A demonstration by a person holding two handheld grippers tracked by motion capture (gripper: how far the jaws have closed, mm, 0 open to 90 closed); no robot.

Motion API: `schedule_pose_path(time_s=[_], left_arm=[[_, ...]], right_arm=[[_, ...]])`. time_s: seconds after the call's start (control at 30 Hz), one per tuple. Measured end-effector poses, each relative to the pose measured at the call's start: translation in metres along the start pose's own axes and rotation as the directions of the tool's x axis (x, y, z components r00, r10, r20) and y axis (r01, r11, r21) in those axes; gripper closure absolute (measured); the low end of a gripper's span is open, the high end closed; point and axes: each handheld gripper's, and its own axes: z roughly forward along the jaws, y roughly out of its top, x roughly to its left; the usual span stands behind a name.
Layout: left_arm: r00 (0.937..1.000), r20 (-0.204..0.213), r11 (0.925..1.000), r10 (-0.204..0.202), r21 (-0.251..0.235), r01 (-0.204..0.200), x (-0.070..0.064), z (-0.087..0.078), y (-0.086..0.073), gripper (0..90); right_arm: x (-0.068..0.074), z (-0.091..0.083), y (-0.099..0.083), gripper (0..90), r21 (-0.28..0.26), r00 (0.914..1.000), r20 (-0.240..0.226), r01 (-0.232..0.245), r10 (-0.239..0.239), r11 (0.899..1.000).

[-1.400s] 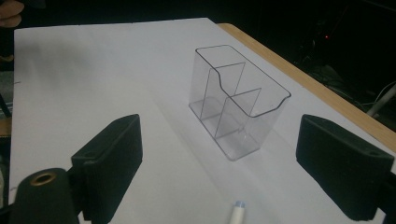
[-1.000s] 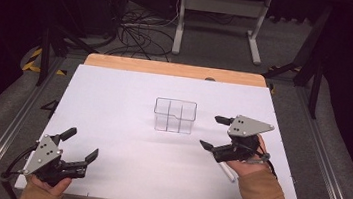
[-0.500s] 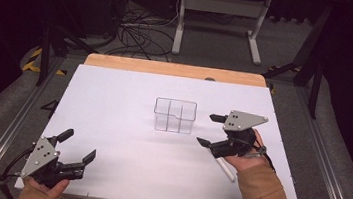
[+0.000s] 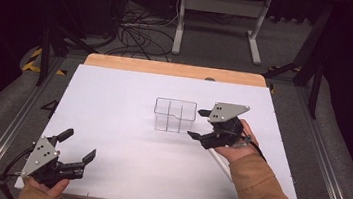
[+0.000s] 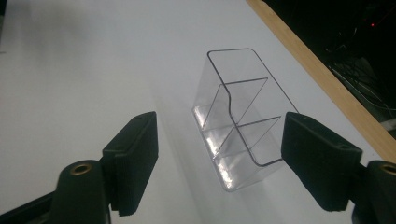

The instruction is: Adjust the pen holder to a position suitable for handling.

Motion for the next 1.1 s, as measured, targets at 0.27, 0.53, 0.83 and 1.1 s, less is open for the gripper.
schedule_pose_path(time_s=[0.27,0.53,0.83,1.1], left_arm=[[1.0,0.001,1.0,0.001,0.004,-0.001,0.001,0.001,0.0,9.4],[1.0,0.003,1.0,0.001,0.006,-0.001,0.001,0.002,0.0,9.5],[1.0,0.003,1.0,0.0,0.004,0.0,0.001,0.001,-0.001,9.5],[1.0,0.003,1.0,0.0,0.005,0.0,0.001,0.002,-0.001,9.5]], right_arm=[[-0.004,0.017,0.006,31.2,0.04,0.9995,-0.014,0.029,-0.029,0.999],[-0.011,0.032,0.012,36.2,0.065,0.9991,-0.033,0.028,-0.026,0.998],[-0.018,0.048,0.016,39.7,0.098,0.9965,-0.083,0.01,-0.002,0.995],[-0.02,0.062,0.016,40.4,0.119,0.9954,-0.093,0.031,-0.02,0.992]])
